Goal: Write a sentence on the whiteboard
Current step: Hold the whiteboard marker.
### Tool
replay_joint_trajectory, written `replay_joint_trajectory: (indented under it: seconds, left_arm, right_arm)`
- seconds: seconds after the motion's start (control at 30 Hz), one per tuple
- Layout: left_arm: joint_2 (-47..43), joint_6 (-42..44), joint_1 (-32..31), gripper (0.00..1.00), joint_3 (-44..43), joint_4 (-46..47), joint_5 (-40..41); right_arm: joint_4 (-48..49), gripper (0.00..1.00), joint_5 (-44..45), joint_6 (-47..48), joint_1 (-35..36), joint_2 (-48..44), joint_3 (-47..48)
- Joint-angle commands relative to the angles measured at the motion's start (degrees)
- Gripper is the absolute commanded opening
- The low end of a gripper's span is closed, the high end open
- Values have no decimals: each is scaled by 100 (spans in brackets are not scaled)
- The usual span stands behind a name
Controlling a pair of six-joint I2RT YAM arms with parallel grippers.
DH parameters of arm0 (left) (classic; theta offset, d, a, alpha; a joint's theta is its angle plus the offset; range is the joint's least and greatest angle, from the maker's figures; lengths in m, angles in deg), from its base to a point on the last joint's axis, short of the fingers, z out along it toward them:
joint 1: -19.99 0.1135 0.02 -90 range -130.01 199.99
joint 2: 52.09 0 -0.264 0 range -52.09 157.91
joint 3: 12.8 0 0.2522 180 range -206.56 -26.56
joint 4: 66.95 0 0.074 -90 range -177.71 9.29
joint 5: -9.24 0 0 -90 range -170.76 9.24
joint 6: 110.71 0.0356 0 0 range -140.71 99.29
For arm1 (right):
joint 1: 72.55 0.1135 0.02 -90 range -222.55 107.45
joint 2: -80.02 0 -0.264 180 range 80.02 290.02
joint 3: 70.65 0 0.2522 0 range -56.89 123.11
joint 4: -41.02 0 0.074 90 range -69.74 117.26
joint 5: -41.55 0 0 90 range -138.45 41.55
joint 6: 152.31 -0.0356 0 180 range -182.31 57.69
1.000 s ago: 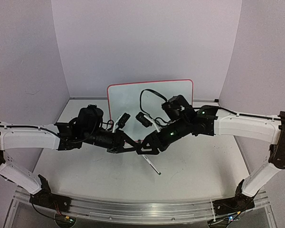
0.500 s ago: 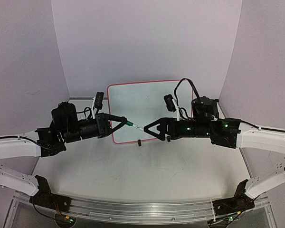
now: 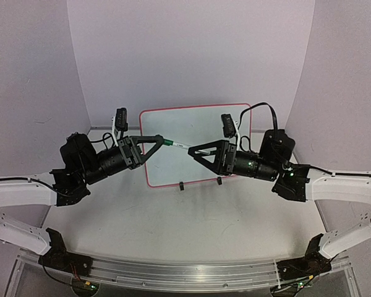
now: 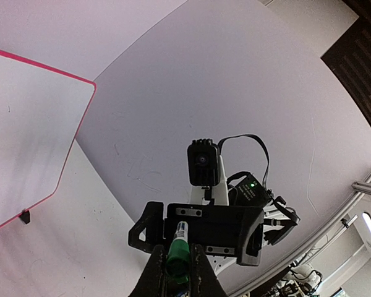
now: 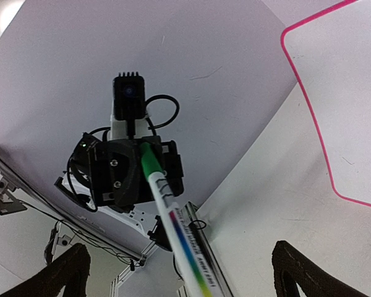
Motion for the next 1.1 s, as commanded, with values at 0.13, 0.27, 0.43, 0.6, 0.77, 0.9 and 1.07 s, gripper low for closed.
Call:
replay_joint_trajectory:
  seconds: [0.13, 0.27, 0.43, 0.6, 0.77, 0.9, 1.07]
  left_arm:
    - [274, -18, -8, 0, -65, 638, -111]
    - [356, -41, -8, 0, -51, 703, -147]
    - [378, -59, -7, 0, -60, 698, -212]
    - [380, -118, -9, 0, -68, 665, -265]
    - [323, -160, -8, 0, -55, 586, -330]
    - [233, -192, -8, 0, 8, 527, -323]
    - [181, -170, -8, 0, 28, 385, -292]
  right_arm:
    - [633, 97, -595, -243, 68, 246, 529]
    - [684, 95, -601, -260, 98, 317, 598]
    - [737, 93, -575, -268, 99, 326, 599]
    - [771, 90, -543, -275, 105, 328, 626]
    - [785, 85, -480, -258, 100, 317, 600]
    - [790, 82, -452, -258, 101, 317, 597]
    - [799, 72, -463, -249, 99, 352, 609]
